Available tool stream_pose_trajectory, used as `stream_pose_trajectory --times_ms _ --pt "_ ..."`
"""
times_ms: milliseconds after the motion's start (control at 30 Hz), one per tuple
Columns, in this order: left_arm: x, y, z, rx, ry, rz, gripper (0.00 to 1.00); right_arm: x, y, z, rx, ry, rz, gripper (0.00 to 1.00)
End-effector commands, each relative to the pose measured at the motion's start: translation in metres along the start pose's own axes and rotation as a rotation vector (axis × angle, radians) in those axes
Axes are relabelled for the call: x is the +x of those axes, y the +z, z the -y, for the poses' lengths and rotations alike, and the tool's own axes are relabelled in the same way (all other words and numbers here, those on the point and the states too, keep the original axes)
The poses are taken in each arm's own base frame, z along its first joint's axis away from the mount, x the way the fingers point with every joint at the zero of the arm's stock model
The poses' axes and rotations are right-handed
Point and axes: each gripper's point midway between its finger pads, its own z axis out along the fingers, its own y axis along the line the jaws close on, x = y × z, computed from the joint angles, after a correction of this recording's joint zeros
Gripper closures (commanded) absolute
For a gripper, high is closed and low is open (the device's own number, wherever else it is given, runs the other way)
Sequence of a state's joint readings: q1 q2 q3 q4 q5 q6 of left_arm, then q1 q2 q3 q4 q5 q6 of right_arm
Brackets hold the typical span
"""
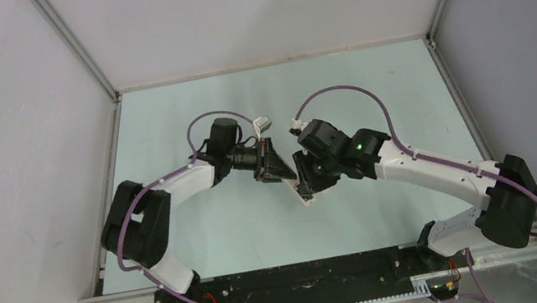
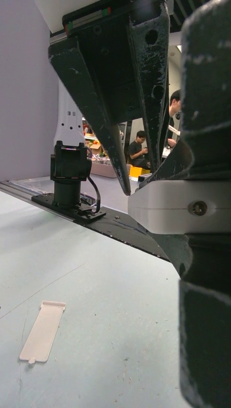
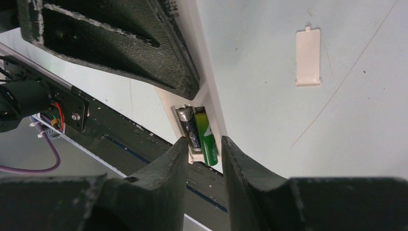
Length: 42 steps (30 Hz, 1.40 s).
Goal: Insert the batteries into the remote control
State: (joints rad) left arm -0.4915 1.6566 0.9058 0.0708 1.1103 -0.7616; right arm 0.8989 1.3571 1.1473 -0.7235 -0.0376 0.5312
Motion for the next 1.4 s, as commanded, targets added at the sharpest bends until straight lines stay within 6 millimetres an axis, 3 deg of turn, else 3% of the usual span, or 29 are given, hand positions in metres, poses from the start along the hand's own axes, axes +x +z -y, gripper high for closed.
stream_pose_trajectory --times_ms 0,200,400,600,767,900,1367 --pt "-0.005 0.0 0.021 0.058 0.042 -0.021 1.0 -0.02 -0.019 -0.002 0.001 0.004 0.077 0.64" --pt "-0.006 0.0 0.022 0.057 0.042 -0.018 1.0 -0.021 -0.033 0.001 0.008 0.008 0.11 0.63" --pt "-0.009 0.001 0.019 0.045 0.031 -0.007 1.0 -0.013 -0.044 0.0 -0.02 0.047 0.13 0.69" --pt "-0.014 0.002 0.017 0.026 0.011 0.014 1.0 0.0 -0.039 0.002 -0.019 0.132 0.124 0.73" --pt "-0.015 0.002 0.017 0.022 0.003 0.018 1.0 0.008 -0.033 0.0 -0.029 0.175 0.119 0.69" --pt "-0.016 0.002 0.016 0.02 0.0 0.021 1.0 0.009 -0.032 -0.003 -0.047 0.193 0.13 0.64" --pt "-0.016 0.003 0.015 0.016 -0.006 0.022 1.0 0.005 -0.023 -0.008 -0.069 0.21 0.132 0.69"
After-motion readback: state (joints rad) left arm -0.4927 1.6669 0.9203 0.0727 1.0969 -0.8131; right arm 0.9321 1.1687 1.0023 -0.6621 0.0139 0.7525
